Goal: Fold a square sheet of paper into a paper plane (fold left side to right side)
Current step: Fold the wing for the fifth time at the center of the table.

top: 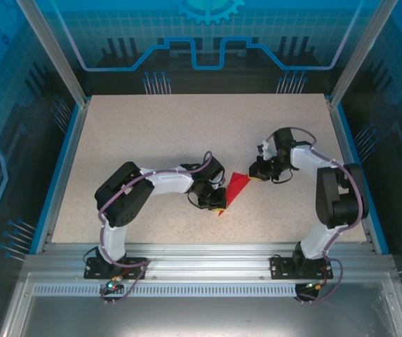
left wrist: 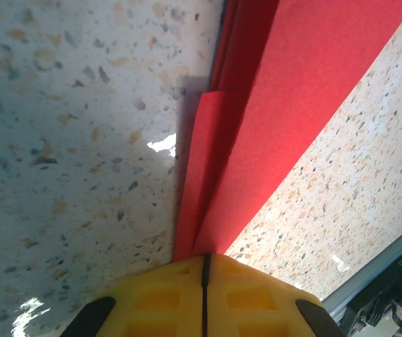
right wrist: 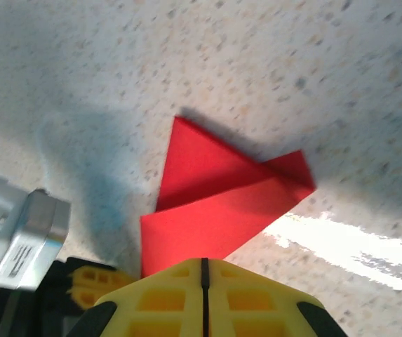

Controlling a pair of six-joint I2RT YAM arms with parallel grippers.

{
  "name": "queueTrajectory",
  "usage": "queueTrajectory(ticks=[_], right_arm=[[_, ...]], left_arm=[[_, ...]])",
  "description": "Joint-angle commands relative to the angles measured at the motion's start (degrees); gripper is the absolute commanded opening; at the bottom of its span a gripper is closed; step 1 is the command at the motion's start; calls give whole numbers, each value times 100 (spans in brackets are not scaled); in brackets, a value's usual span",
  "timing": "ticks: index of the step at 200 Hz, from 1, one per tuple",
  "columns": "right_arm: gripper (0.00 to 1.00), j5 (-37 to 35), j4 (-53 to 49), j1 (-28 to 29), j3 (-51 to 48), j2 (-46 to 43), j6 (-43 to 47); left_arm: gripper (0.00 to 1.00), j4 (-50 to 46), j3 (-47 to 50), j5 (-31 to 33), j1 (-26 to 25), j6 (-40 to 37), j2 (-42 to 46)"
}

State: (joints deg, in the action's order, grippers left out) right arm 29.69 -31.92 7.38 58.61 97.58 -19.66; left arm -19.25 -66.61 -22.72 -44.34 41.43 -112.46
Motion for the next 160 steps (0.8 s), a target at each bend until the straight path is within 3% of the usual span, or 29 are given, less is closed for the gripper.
queueTrajectory(ticks=[1,30,64,160], right_arm=[[7,514,567,413,-516,-186,-475],[7,259,1155,1023,-782,-298,-927],[6,-104,1323,1243,-790,126,-1059],[6,-1041,1759,904,-1102,309,-777]], left_arm=[[9,-835,245,745,-18,-82,-374],[9,-862,236,743,-22,-99,-373],[9,-862,237,751,-20,-87,-373],[9,-1015,172,837,-22,-139,-419]])
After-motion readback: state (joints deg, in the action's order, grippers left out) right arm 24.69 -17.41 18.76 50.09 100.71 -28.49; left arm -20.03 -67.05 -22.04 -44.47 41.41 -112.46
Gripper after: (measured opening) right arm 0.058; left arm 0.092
